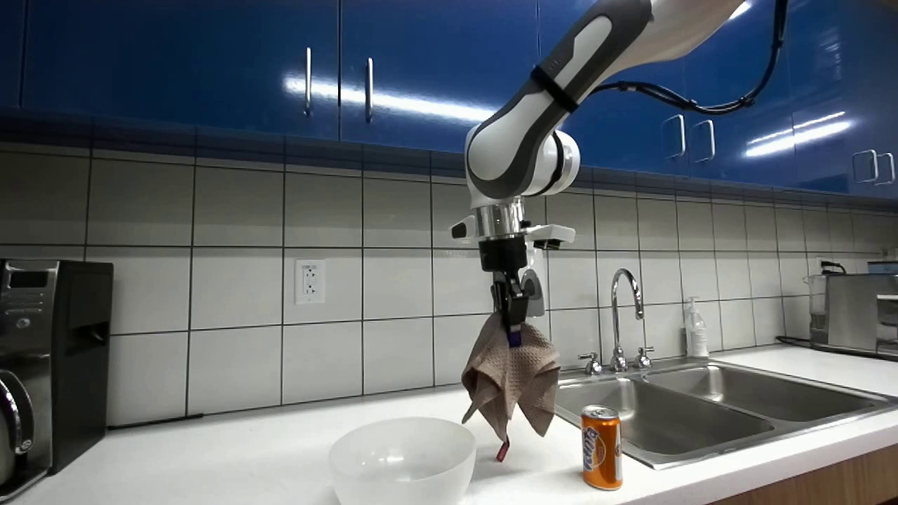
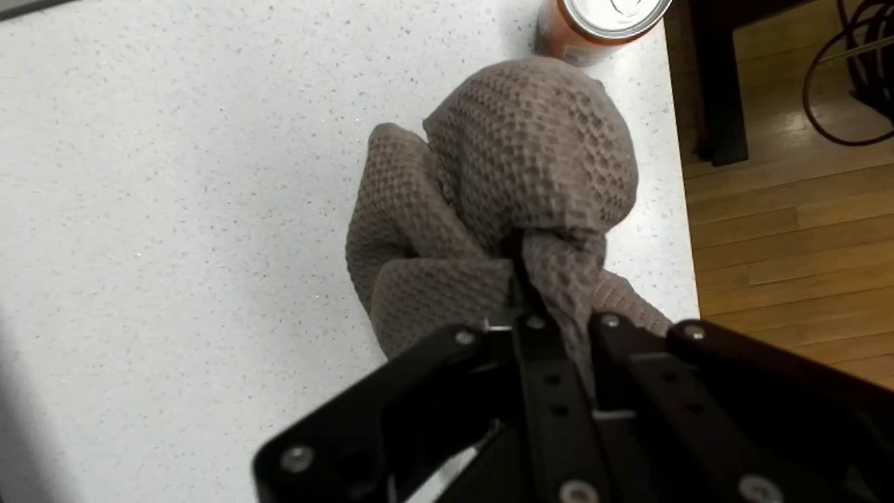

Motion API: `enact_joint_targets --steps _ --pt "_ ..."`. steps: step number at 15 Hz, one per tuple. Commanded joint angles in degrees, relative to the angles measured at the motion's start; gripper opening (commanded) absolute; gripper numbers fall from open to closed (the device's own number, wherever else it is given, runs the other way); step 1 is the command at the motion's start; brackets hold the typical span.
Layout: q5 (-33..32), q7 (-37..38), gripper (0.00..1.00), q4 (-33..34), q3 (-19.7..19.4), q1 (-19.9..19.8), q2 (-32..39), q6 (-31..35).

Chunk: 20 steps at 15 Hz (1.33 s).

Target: Put the brown towel in the bowl

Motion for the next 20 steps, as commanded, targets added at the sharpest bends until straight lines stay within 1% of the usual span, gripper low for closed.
enact_joint_targets --steps 1,9,20 --pt "-0.73 0.62 0.02 -1.76 0.3 0.25 -4.32 -0.6" --pt "-0.65 0.32 0.02 -3.78 0.49 1.3 -7.86 0.15" --pt "0.18 -1.2 0.02 -2.32 0.99 2.61 -9.27 -1.33"
